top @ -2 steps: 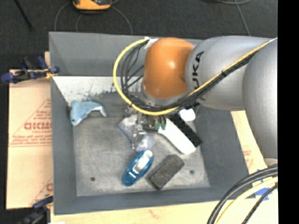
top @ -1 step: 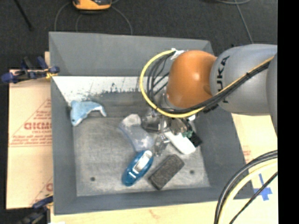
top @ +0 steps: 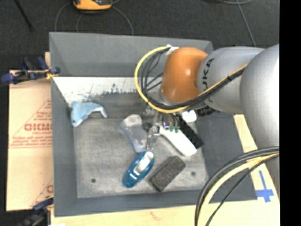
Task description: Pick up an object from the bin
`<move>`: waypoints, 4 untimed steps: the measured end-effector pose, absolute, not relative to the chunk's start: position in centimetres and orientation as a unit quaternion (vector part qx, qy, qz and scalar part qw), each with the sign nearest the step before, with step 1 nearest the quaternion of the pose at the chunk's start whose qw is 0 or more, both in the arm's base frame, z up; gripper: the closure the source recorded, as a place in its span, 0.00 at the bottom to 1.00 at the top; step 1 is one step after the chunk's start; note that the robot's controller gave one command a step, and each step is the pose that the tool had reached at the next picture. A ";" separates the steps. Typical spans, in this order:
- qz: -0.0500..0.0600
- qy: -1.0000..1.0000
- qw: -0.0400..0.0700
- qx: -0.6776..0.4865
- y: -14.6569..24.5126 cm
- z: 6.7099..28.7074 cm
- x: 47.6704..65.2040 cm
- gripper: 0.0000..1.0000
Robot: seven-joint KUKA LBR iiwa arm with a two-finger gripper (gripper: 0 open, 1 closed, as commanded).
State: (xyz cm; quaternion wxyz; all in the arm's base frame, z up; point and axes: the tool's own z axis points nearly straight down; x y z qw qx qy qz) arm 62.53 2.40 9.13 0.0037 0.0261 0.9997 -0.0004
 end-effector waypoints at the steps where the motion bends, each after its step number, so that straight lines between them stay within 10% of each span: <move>1: 0.005 1.000 0.006 0.027 -1.2 7.6 59.7 1.00; 4: 0.003 1.000 0.001 0.026 -1.2 9.5 59.4 1.00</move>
Offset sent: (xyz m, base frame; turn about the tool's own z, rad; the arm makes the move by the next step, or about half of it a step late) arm 0.0000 0.0000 0.0000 0.0000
